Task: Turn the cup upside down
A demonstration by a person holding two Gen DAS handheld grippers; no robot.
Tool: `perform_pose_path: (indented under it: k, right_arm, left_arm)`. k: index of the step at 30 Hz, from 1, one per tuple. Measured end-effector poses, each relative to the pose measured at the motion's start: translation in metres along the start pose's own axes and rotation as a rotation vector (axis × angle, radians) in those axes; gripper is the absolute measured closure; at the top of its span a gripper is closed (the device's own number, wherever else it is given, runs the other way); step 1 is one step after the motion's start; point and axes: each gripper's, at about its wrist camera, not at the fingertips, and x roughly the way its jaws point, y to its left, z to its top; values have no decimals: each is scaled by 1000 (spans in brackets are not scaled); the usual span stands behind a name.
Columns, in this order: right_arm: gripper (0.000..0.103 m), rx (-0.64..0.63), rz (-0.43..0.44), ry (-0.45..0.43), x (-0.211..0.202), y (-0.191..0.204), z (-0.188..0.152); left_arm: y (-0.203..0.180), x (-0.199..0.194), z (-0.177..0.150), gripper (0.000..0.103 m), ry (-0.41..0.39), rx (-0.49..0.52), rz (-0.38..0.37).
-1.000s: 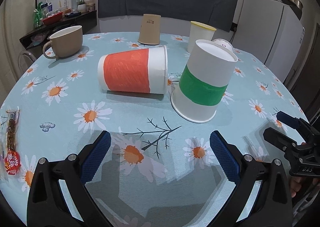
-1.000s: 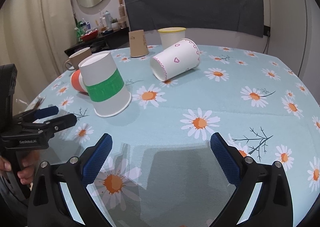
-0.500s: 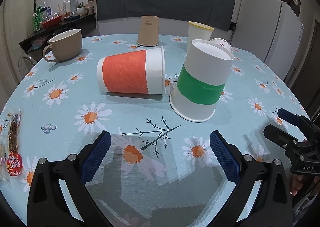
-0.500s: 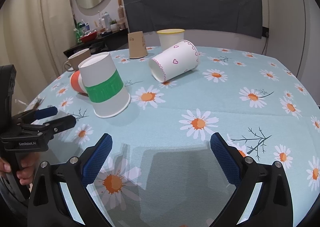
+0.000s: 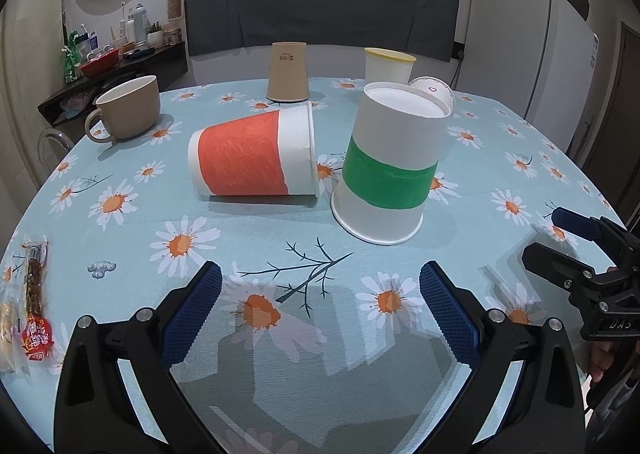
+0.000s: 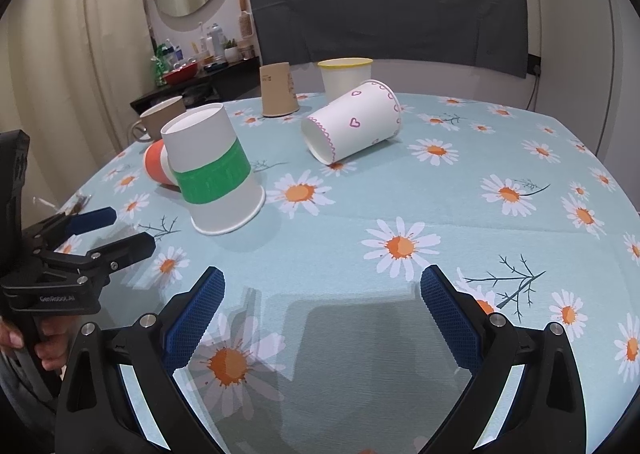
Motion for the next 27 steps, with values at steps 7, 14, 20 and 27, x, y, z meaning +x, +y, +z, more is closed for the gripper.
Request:
perform_pose_path:
  k: [7,14,20,27]
  right_arm:
    - [8,-1,6,2,1,1,-1]
    - [8,1,9,9,2,1,-1]
    - [8,1,9,10,2,0,-1]
    - [8,6,12,-1,1,0,-2]
  left_arm:
    - [5,1,0,6,1,-29,-2]
    - [5,1,0,6,0,-23,-11]
    - [4,0,-1,6,-5,-19,-7]
    - [2,-2,-2,6,-17,-17,3]
